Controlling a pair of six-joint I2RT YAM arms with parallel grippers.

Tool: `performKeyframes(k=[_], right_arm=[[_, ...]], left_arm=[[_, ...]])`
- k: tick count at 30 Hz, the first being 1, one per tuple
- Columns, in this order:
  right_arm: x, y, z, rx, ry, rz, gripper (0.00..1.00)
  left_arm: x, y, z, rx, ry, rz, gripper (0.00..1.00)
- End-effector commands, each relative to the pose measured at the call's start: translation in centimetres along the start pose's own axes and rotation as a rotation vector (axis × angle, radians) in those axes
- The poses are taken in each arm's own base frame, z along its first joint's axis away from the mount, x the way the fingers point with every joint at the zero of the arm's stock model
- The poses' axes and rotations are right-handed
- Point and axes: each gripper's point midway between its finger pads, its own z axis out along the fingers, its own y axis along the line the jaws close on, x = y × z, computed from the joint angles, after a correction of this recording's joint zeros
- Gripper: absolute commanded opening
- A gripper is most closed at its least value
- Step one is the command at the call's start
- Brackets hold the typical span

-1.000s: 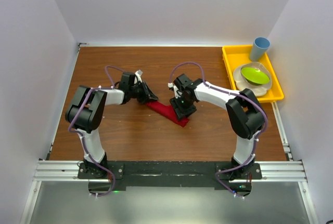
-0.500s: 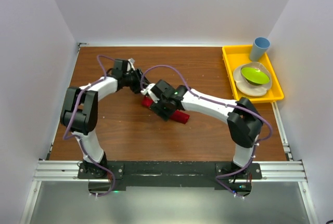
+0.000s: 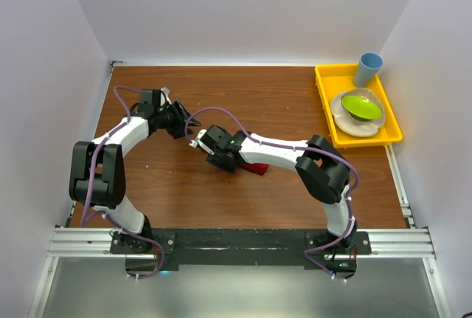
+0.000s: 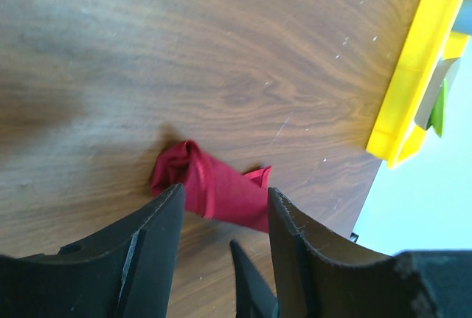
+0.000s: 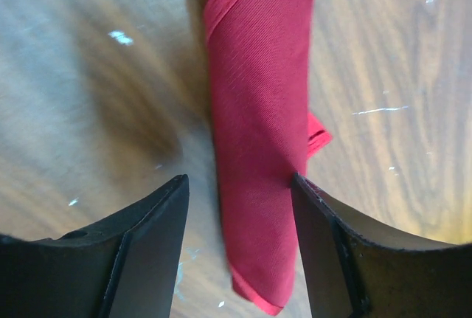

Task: Fold the napkin, place the utensils inside, and roll it up
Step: Roll the napkin with the utensil

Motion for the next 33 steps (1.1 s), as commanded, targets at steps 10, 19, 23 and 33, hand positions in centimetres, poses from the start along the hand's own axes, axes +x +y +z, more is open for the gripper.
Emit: performKeyframes(k=[10,19,23,33], right_arm=[[0.3,-2.0,3.0,0.172,0.026,-0.034,0.52],[-0.8,-2.9,3.0,0.102,0.013,0.114,0.24],[-1.2,-1.9,2.3,-0.138,0.006,0.316,0.17],[-2.7,1.1,-0.5,-0.786,-0.017,0.832,0.14]], left_arm=[[0.8,-0.7,-1.3,0.04,0.004,0.031,0.53],[1.3,-0.6,-1.4,0.046,0.017,0.041,0.52],[1.2,-1.0,-1.5,0.06,0.023,0.059,0.52],[1.8,-2.3,-1.3,0.142,0.068,0.067,0.52]])
